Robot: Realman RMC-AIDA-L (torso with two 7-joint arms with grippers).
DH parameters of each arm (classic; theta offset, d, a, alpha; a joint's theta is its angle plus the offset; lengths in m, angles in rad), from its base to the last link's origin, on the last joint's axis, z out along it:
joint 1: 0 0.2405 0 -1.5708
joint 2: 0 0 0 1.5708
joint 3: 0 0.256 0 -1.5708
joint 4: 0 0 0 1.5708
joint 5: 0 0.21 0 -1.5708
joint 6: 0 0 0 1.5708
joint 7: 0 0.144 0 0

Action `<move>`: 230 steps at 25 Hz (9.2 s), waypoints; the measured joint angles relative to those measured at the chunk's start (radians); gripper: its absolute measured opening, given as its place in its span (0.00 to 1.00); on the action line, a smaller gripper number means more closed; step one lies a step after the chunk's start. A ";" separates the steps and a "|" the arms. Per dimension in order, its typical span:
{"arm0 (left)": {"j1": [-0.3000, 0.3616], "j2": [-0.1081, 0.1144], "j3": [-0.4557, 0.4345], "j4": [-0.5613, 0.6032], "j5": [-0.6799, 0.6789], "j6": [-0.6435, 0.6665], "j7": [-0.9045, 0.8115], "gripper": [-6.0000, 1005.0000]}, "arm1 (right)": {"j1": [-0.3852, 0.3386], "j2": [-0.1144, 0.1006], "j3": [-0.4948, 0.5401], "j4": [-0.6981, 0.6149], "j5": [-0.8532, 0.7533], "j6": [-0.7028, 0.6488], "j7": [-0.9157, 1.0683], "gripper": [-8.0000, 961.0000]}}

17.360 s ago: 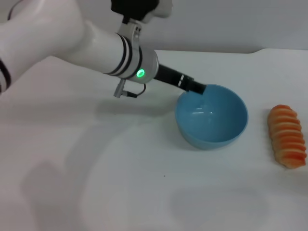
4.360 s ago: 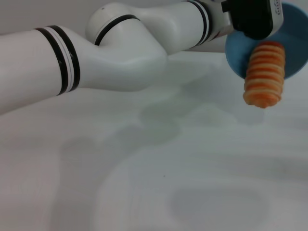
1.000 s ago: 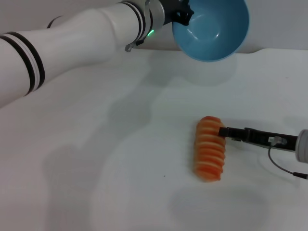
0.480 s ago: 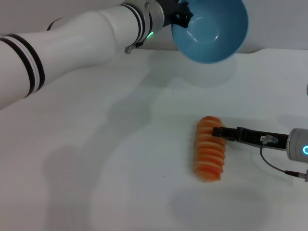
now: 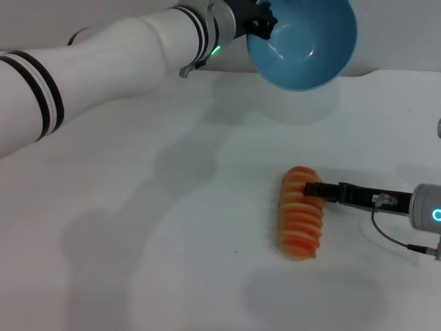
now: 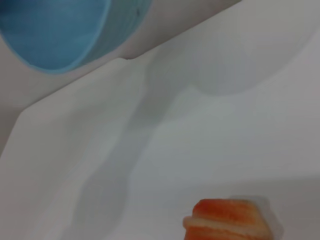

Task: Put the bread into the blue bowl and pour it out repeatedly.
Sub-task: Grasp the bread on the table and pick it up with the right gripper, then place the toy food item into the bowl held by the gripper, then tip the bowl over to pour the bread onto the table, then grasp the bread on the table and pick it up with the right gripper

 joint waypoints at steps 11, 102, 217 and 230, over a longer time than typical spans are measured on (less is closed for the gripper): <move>0.001 0.000 0.008 0.000 0.000 -0.011 -0.001 0.00 | 0.015 0.008 0.001 0.020 0.003 0.037 -0.062 0.52; -0.077 0.005 0.184 -0.024 0.011 0.313 -0.271 0.00 | -0.251 0.002 0.351 -0.407 0.210 -0.218 -0.610 0.52; 0.015 0.002 0.076 0.045 0.037 -0.014 -0.143 0.00 | 0.148 0.014 0.253 0.237 -0.025 0.117 -0.094 0.79; 0.024 0.000 0.078 0.047 0.037 -0.029 -0.143 0.00 | 0.174 0.016 0.303 0.292 -0.024 0.122 -0.157 0.79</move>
